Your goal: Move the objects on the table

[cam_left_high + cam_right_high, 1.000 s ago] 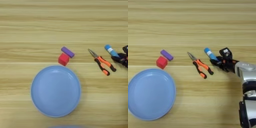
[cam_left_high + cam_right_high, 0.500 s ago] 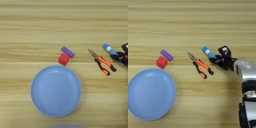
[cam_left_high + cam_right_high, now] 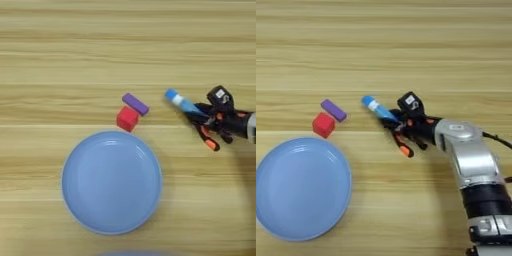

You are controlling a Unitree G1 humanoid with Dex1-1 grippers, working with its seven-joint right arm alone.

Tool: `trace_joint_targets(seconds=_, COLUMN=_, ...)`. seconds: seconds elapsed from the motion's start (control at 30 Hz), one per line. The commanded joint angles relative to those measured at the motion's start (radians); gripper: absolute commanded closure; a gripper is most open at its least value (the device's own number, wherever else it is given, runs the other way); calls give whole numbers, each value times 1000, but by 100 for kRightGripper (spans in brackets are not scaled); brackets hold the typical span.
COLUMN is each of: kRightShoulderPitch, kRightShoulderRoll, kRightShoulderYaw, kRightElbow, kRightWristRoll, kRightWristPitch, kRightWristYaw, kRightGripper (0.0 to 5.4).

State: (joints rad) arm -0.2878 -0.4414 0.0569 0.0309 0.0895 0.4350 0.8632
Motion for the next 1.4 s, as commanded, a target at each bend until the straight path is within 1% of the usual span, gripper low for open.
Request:
trace_joint_targets(seconds=0.03, kRightShoulderPitch=-34, kRightShoulderRoll=10, kRightShoulderYaw=36, kRightElbow=-111, kRightWristRoll=16, kRightWristPitch=17, kRightWristYaw=-21, kRightGripper=401)
trace_joint_targets(seconds=0.4, kRightShoulderPitch=27, kRightShoulderRoll=47, kRightShoulderYaw=184, kRightElbow=-195, kRightWristRoll=2, kRightWristPitch=48, kRightWristYaw=-2, kRightGripper=401)
trace_joint_targets(seconds=0.63, kRightShoulderPitch=33, kRightShoulderRoll=51, kRightShoulderYaw=253, kRightElbow=-211, kRightWristRoll=-8, kRightWristPitch=53, kRightWristYaw=11, kRightGripper=401)
trace_joint_targets(seconds=0.97, kRightShoulderPitch=24, kRightShoulderRoll=60, kRightShoulderYaw=327, kRightElbow=-246, kRightWristRoll=-19, kRightWristPitch=65, kRightWristYaw=22, kRightGripper=401)
trace_joint_targets(seconds=1.2, kRightShoulderPitch=16, kRightShoulderRoll=61, kRightShoulderYaw=355, kRightElbow=-258, kRightWristRoll=-23, kRightWristPitch=70, kRightWristYaw=29, kRightGripper=401)
trace_joint_targets(seconds=1.4, kRightShoulderPitch=14, kRightShoulderRoll=63, kRightShoulderYaw=381, kRightElbow=-239, kRightWristRoll=-26, kRightWristPitch=80, kRightWristYaw=40, kRightGripper=401)
